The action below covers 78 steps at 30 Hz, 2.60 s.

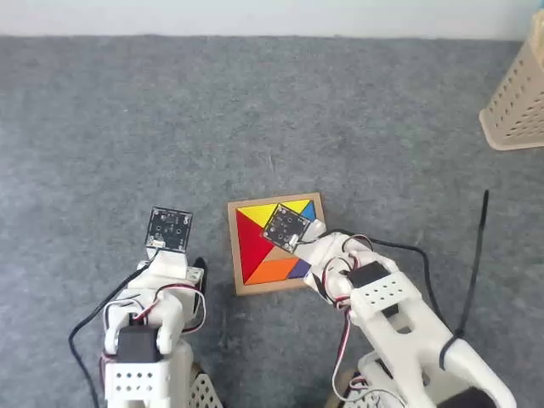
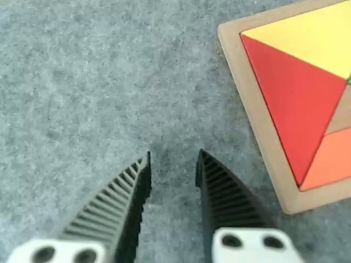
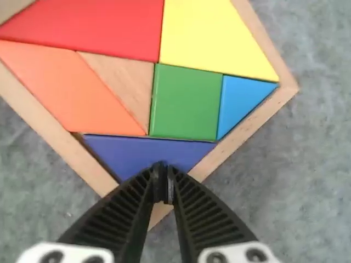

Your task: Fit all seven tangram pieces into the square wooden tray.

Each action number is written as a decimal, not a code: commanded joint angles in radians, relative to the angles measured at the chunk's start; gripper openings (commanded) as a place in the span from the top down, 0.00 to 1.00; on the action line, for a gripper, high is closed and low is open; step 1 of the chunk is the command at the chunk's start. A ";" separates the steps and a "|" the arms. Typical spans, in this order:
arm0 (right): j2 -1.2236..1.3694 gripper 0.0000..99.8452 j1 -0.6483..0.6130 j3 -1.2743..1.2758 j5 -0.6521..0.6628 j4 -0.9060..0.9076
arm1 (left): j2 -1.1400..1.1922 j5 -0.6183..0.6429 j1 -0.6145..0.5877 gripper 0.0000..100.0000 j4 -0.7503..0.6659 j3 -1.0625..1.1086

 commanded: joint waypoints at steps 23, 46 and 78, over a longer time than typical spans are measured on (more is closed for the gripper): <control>-0.407 0.99 0.165 0.078 -0.275 -0.008 | -0.015 0.008 0.000 0.87 0.005 -0.004; -1.185 0.99 0.255 0.397 -0.456 0.010 | -0.015 0.008 0.000 0.87 0.005 -0.004; -1.167 0.99 0.591 0.399 -0.454 0.674 | -0.015 0.008 0.000 0.87 0.005 -0.004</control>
